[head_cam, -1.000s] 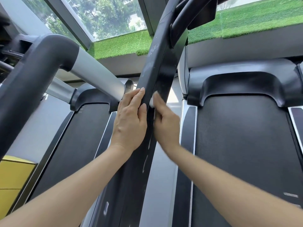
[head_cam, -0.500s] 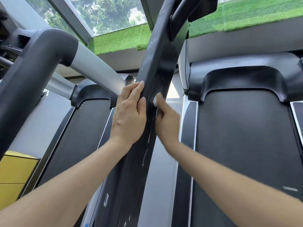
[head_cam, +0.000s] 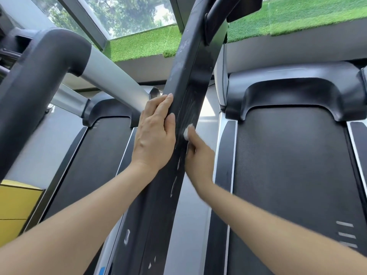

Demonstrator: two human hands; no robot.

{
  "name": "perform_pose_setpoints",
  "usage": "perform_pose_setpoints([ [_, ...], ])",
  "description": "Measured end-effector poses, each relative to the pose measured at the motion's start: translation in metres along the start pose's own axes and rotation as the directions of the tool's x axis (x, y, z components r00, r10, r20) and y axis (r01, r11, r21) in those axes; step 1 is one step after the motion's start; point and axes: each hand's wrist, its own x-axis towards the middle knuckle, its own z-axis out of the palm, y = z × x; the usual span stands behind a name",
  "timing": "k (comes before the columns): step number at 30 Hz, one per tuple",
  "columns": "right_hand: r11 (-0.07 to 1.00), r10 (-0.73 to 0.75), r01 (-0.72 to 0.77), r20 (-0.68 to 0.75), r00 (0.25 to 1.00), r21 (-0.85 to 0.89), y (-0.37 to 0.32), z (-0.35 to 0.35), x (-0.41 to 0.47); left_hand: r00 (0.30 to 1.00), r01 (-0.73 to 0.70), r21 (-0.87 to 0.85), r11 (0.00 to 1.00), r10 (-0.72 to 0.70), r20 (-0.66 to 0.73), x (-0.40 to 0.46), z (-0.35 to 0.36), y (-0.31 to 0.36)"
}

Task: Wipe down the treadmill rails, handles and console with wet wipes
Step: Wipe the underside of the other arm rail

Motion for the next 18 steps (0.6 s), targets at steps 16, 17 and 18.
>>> perform_pose_setpoints([
  [16,0.999,0.033,-0.036,-0.091,0.995,-0.036,-0.009,0.007,0.077,1.000,-0.007,-0.004,1.000,0.007,-0.011,0.000,0.001,-0.002],
  [17,0.999,0.041,-0.043,-0.098,0.994,-0.024,-0.008,0.008,0.078,1.000,-0.004,-0.005,1.000,0.004,-0.012,0.000,0.001,-0.002],
  [18,0.999,0.052,-0.053,-0.101,0.993,-0.005,-0.009,0.009,0.079,1.000,-0.004,-0.004,1.000,0.004,-0.015,0.000,0.001,-0.002],
])
